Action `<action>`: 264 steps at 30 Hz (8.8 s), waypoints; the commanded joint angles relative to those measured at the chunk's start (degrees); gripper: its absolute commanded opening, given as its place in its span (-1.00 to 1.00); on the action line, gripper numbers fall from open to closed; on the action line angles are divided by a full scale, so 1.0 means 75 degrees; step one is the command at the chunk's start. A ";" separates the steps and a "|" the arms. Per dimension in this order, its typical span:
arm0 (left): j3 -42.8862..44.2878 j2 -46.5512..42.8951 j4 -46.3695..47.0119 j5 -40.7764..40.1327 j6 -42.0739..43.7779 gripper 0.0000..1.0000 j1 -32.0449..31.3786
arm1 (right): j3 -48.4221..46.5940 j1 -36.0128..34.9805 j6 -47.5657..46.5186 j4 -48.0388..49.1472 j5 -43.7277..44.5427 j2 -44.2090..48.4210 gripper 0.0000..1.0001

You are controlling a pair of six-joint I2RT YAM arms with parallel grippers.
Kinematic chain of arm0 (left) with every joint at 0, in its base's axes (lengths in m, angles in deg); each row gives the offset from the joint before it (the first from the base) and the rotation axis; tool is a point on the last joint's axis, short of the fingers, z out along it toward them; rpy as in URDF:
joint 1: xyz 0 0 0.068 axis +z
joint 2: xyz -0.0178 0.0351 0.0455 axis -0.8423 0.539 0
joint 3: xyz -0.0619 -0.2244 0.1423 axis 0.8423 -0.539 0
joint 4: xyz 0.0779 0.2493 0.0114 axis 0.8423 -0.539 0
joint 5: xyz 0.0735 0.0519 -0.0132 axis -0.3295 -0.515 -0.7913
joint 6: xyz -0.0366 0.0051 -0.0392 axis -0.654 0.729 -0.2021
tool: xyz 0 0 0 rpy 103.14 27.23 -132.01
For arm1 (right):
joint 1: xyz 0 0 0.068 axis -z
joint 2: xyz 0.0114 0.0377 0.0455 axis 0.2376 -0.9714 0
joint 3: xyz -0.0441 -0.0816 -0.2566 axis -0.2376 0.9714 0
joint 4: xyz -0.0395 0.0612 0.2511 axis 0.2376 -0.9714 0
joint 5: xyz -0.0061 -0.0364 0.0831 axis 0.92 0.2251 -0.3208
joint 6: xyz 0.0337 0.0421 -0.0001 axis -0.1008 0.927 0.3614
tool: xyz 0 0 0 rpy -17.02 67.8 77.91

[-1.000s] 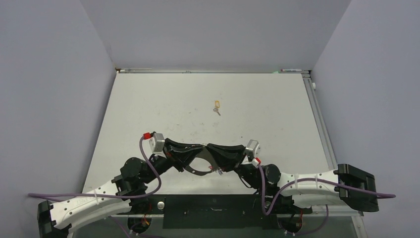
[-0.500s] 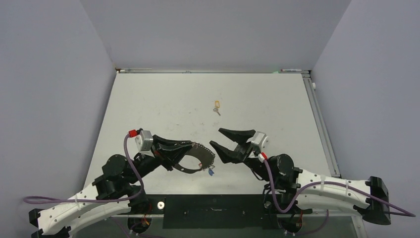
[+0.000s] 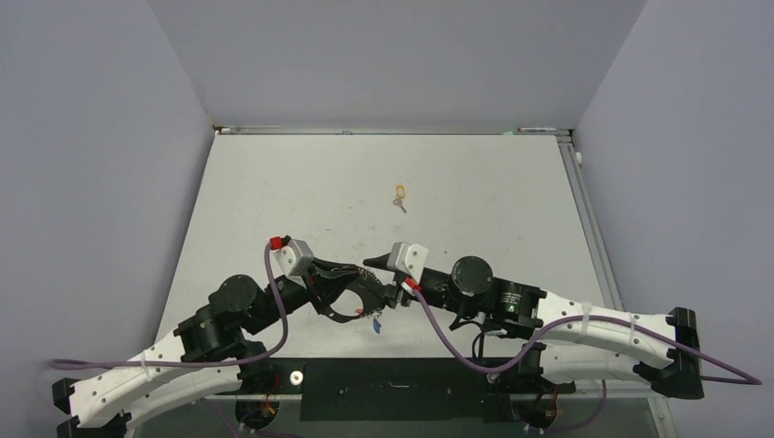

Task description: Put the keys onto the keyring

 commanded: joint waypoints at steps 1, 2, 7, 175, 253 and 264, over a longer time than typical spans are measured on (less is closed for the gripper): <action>0.0365 0.0111 0.0320 -0.0574 0.0004 -1.00 -0.0035 | -0.1003 -0.0055 0.1302 -0.0799 0.0887 -0.0321 -0.28; 0.0361 0.0152 0.0351 -0.0673 -0.0007 -1.00 -0.0033 | -0.1132 -0.0065 0.1391 -0.0958 0.1032 -0.0401 -0.30; 0.0326 0.0377 0.0503 -0.0831 -0.0025 -1.00 -0.0034 | -0.1141 -0.0327 0.1340 -0.1100 0.1453 -0.0586 -0.36; 0.1064 0.0485 -0.0378 -0.0832 -0.0355 -1.00 -0.0022 | -0.1029 -0.0617 0.0068 -0.1292 0.2285 -0.0371 -0.35; 0.0566 -0.0344 0.0543 -0.1825 -0.3532 -1.00 -0.0025 | 0.1718 -0.1867 -0.2206 0.2486 0.3843 -0.0153 -0.90; -0.0624 -0.1066 0.2080 -0.1416 -0.3040 -1.00 -0.0022 | 0.2002 -0.2116 -0.1384 0.4258 0.5103 -0.0735 -0.90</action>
